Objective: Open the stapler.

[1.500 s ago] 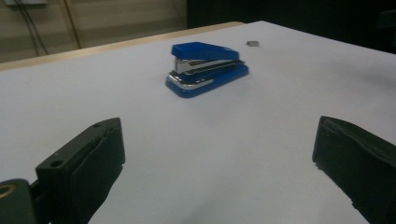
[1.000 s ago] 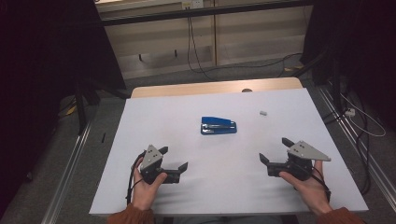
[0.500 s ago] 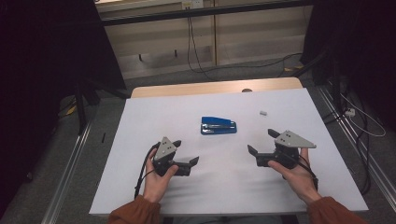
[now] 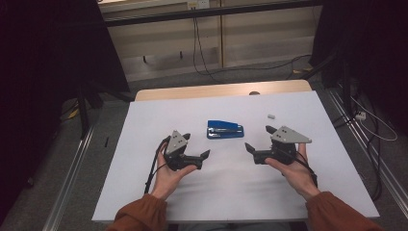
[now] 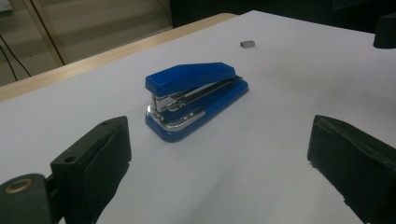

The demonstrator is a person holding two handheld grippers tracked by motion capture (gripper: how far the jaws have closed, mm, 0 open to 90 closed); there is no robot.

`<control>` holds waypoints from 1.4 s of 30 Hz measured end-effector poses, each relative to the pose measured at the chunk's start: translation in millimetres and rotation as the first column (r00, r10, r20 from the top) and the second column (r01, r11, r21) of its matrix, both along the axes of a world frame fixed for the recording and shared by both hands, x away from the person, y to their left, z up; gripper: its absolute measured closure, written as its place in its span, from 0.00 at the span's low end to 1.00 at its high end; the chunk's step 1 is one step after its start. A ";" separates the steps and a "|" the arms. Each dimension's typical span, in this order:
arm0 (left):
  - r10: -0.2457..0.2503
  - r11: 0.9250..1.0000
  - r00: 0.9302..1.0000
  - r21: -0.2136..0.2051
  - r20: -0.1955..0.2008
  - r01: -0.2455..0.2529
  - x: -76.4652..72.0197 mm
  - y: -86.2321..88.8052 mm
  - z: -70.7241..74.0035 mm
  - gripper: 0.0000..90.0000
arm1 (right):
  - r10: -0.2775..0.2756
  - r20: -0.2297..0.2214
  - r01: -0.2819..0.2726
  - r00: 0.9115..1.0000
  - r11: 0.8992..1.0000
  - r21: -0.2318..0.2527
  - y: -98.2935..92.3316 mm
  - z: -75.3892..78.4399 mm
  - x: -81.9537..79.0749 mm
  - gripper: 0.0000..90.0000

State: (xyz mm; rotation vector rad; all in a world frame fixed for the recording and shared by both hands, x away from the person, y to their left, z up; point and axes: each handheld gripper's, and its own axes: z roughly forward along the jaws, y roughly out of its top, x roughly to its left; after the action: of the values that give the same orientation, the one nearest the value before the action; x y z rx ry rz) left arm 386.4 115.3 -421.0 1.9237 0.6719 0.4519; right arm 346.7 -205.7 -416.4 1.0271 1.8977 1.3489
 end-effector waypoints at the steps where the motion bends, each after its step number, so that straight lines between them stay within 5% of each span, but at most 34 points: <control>1: 0.000 1.000 1.000 0.000 0.000 0.000 0.0 0.0 0.0 0.07 | 0.001 0.003 -0.001 1.000 1.000 -0.004 1.4 0.5 2.2 0.07; 8: -0.011 1.000 1.000 0.027 0.023 0.010 10.3 -11.7 3.5 0.07 | 0.016 0.011 -0.016 1.000 1.000 0.003 9.4 2.2 17.3 0.05; 12: -0.003 1.000 0.999 0.008 0.033 0.003 13.2 -14.9 4.0 0.08 | 0.016 0.031 -0.016 0.999 1.000 0.013 11.3 2.0 22.3 0.07; 18: 0.027 1.000 0.998 -0.013 0.056 -0.026 30.2 -14.3 3.3 0.09 | 0.022 -0.003 -0.022 1.000 1.000 0.015 15.8 -0.9 35.0 0.12; 27: 0.053 0.998 0.997 -0.022 0.055 -0.052 55.1 -15.8 4.5 0.09 | 0.015 0.009 -0.015 1.000 1.000 0.022 27.4 2.4 55.2 0.14; 30: 0.054 0.997 0.998 -0.061 0.008 -0.054 64.8 -21.0 4.9 0.09 | 0.015 0.006 -0.016 1.000 1.000 0.017 32.4 1.0 61.0 0.15; 31: 0.054 0.997 0.998 -0.061 0.008 -0.054 64.8 -21.0 4.9 0.09 | 0.016 0.005 -0.016 1.000 1.000 0.022 33.5 -0.7 62.2 0.15; 33: 0.063 0.998 0.995 -0.005 0.077 -0.063 67.0 -24.6 2.3 0.10 | 0.016 -0.002 -0.016 1.000 0.999 0.030 34.4 -2.7 63.3 0.15; 37: 0.081 0.997 0.996 -0.009 0.047 -0.081 74.5 -23.1 -7.2 0.15 | 0.019 -0.038 -0.018 0.999 1.000 0.017 37.0 -10.4 66.3 0.14; 42: 0.082 0.997 0.995 -0.007 0.059 -0.082 72.8 -23.2 -6.9 0.26 | 0.026 -0.054 -0.025 0.998 1.000 0.005 39.3 -14.1 67.1 0.14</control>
State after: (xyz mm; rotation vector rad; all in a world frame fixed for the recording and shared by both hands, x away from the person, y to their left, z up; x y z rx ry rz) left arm 459.1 92.2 -427.9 1.8768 0.7143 0.5559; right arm 413.9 -166.4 -430.5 1.0547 1.9541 1.3533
